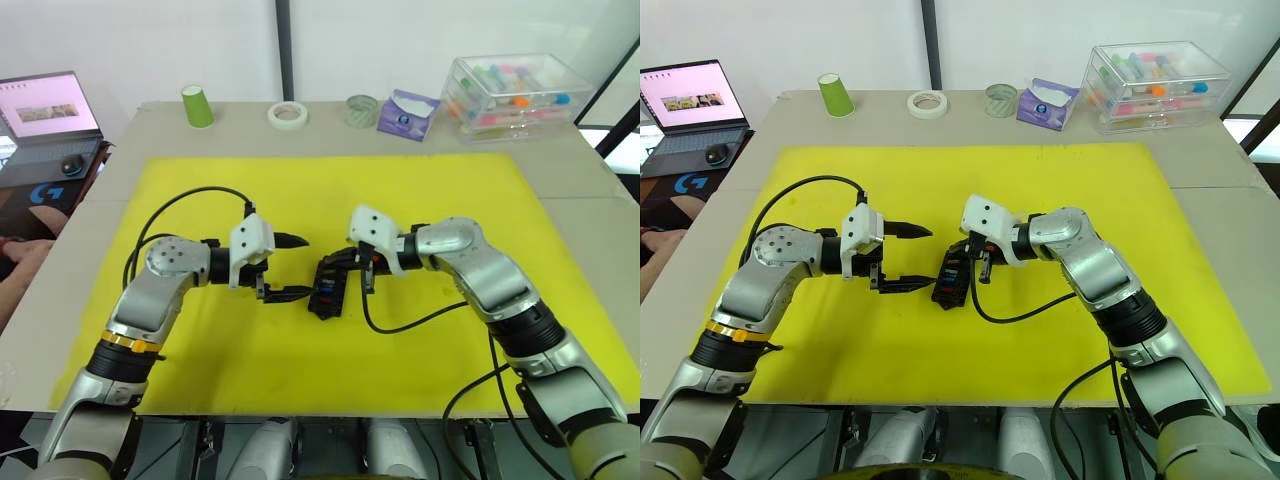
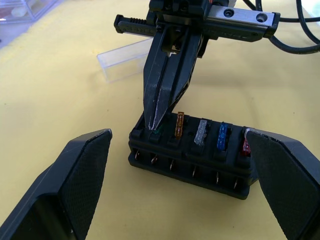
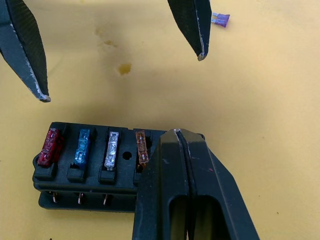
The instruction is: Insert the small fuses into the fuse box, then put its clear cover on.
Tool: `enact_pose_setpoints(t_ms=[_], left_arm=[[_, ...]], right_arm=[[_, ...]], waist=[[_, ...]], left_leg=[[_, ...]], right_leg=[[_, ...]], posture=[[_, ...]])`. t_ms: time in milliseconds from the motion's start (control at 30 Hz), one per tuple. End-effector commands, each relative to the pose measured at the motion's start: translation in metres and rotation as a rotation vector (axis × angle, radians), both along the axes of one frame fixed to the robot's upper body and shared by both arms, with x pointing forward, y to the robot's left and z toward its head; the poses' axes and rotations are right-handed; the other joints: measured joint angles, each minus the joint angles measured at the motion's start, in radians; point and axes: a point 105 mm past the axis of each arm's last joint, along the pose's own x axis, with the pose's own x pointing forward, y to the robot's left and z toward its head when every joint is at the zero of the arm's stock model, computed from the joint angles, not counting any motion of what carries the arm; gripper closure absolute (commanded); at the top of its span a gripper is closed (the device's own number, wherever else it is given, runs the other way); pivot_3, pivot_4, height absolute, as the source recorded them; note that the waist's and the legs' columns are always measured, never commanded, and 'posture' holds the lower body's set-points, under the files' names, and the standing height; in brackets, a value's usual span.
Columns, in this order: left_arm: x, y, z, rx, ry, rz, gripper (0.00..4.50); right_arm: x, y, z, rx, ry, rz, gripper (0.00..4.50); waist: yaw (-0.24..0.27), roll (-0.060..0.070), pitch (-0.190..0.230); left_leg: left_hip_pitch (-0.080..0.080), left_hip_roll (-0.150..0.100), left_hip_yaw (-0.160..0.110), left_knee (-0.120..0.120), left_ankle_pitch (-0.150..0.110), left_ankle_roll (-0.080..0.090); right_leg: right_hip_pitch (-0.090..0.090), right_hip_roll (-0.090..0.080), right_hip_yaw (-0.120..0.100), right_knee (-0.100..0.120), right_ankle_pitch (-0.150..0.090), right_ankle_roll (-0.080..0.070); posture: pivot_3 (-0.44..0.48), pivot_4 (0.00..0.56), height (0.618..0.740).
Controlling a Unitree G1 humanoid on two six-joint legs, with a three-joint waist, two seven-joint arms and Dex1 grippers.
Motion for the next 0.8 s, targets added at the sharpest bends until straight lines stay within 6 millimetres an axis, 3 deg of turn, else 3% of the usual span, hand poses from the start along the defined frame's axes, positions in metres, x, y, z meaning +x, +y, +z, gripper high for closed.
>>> enact_pose_setpoints(t_ms=[33, 267, 333, 433, 633, 800], left_arm=[[0.001, 0.005, 0.015, -0.002, -0.046, 0.008, 0.00], [0.000, 0.029, 0.042, -0.035, -0.040, 0.051, 0.00], [0.004, 0.051, 0.050, -0.025, -0.034, 0.114, 0.00], [0.013, 0.091, 0.054, 0.016, -0.012, 0.253, 0.00], [0.028, 0.167, 0.053, 0.055, -0.064, 0.550, 0.00], [0.030, 0.203, 0.040, 0.054, -0.054, 0.684, 0.00]], right_arm=[[-0.002, 0.005, 0.030, 0.080, -0.016, 0.009, 4.49], [-0.020, 0.002, 0.086, 0.225, -0.031, 0.024, 4.49], [-0.017, -0.020, 0.097, 0.213, -0.145, -0.025, 4.49], [-0.010, -0.066, 0.095, 0.146, -0.261, -0.165, 3.94], [-0.020, -0.143, 0.083, 0.110, -0.338, -0.388, 1.84], [-0.027, -0.192, 0.056, 0.087, -0.342, -0.563, 0.08]], waist=[[0.000, 0.000, 0.000], [-0.001, 0.001, 0.000], [0.003, 0.001, 0.000], [0.006, 0.001, 0.000], [0.002, 0.002, 0.001], [0.002, 0.002, 0.001]], left_leg=[[0.000, 0.000, 0.000, 0.000, 0.000, 0.000], [0.000, 0.000, 0.000, 0.000, 0.000, 0.000], [0.000, 0.000, 0.000, 0.000, 0.000, 0.000], [0.000, 0.000, 0.000, 0.000, 0.000, 0.000], [0.000, 0.000, 0.000, -0.001, 0.000, 0.000], [0.000, 0.000, 0.001, -0.001, 0.000, 0.000]], right_leg=[[0.000, 0.000, 0.000, 0.000, 0.000, 0.000], [-0.001, 0.000, 0.000, 0.000, 0.000, 0.000], [-0.001, 0.000, 0.000, 0.000, 0.000, 0.000], [0.000, 0.000, 0.000, 0.000, 0.000, 0.000], [-0.001, 0.000, 0.000, 0.000, 0.000, 0.000], [-0.001, 0.001, 0.000, 0.000, 0.000, 0.000]], posture=[[0.000, 0.150, 0.740], [0.000, 0.150, 0.740], [0.000, 0.150, 0.740], [0.000, 0.150, 0.740], [0.000, 0.150, 0.740], [0.000, 0.150, 0.740]])
